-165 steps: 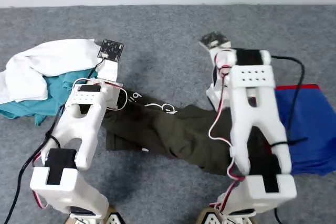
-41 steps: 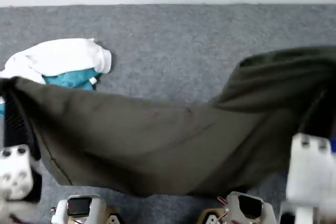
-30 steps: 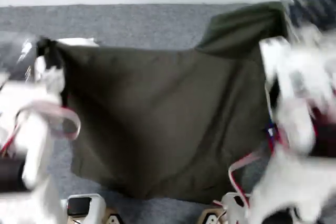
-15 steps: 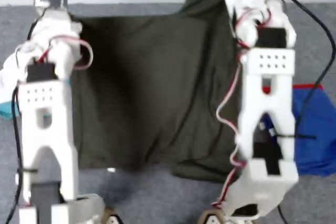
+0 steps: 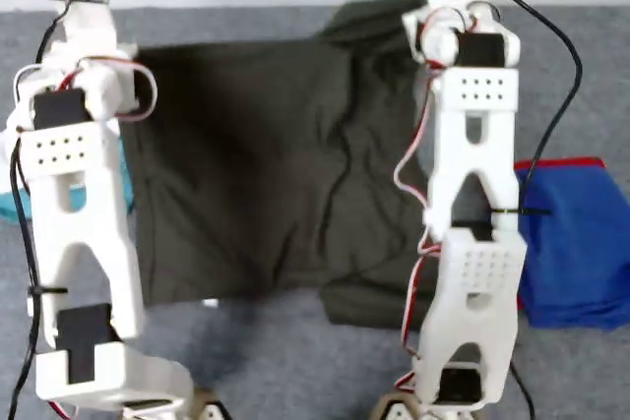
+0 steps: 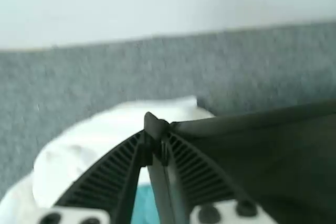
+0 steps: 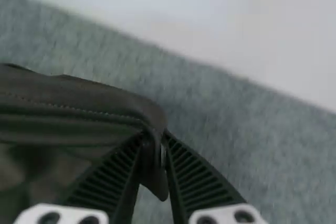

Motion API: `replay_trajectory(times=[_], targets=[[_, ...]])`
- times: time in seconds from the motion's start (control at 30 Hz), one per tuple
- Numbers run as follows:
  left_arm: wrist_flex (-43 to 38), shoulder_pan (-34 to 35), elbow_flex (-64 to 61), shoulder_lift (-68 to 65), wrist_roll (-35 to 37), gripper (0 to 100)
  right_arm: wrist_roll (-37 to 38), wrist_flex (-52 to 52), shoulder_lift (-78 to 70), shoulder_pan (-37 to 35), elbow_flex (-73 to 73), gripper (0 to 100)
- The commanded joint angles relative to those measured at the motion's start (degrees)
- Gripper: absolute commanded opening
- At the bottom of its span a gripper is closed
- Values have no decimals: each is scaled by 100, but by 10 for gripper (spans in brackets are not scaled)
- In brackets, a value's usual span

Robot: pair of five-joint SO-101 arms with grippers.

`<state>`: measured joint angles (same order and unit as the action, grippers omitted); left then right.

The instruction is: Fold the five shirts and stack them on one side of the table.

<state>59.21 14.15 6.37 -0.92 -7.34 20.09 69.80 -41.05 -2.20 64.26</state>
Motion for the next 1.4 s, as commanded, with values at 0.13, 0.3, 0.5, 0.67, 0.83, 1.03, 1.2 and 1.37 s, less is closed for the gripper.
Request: replay_trajectory(times=[0.13, 0.3, 0.5, 0.67, 0.83, 1.03, 1.2, 1.37], targets=[[1459, 9, 251, 35, -721, 13, 624, 3116, 66, -268, 1653, 9], [2637, 9, 251, 88, -1468, 13, 624, 3345, 295, -163, 1609, 9], [3367, 360, 251, 88, -1512, 13, 624, 3336, 1684, -409, -1152, 9], [3859, 369, 251, 88, -1530, 13, 589, 3292, 3336, -620, -3631, 9], [4123, 369, 251, 88, -1530, 13, 633, 3292, 4602, -602, -5116, 9], [4132, 369, -303, 97, -1530, 13, 642, 3292, 5516, -602, -6356, 9], [4132, 369, -1200, 97, -1530, 13, 905, 3143, 5851, -593, -7112, 10], [4132, 413, -1859, 97, -1538, 13, 923, 2765, 6053, -374, -7692, 10]])
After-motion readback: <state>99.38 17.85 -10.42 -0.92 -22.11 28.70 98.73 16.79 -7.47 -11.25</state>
